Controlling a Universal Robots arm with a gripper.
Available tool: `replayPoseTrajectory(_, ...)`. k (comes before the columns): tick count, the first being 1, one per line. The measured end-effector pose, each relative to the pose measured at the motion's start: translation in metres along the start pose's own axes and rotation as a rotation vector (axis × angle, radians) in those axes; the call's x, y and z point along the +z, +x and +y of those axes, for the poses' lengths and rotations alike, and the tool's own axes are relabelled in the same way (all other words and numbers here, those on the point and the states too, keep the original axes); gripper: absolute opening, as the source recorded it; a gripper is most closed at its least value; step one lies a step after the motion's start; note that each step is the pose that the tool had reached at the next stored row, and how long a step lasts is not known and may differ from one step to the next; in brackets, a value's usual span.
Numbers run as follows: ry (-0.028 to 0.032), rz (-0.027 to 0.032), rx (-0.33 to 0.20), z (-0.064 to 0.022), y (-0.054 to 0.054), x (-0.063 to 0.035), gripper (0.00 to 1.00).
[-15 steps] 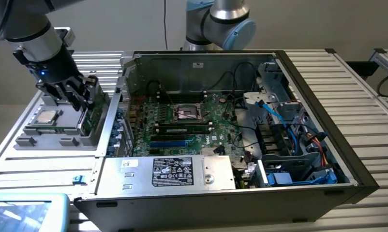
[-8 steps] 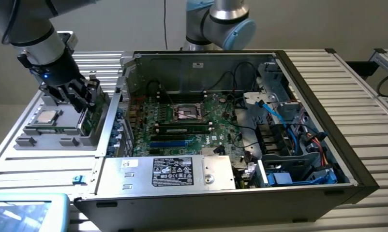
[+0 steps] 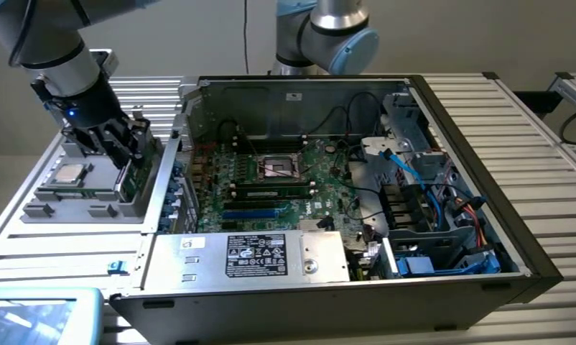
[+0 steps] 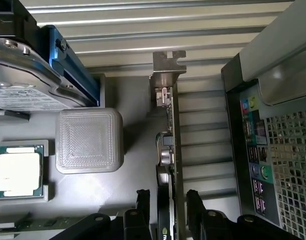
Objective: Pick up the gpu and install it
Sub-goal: 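Pick up the gpu and move the gpu toward the slot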
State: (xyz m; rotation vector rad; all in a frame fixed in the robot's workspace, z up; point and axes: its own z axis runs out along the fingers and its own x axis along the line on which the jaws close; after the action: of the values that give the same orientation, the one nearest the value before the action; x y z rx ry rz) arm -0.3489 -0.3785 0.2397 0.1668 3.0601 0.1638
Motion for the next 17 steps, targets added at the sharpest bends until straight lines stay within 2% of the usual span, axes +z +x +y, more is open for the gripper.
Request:
replayPoseTrajectory(6,-0.0221,0.0002,0.002,-0.0007,0.0,0.0074,0.44)
replayPoseTrajectory(9,-0.024,0.0004,0.002,-0.0014,0.001,0.0124,0.44)
replayPoseTrajectory(17,-0.0239,0.0003,0.005,-0.0021,0.001,0.0185,0.44)
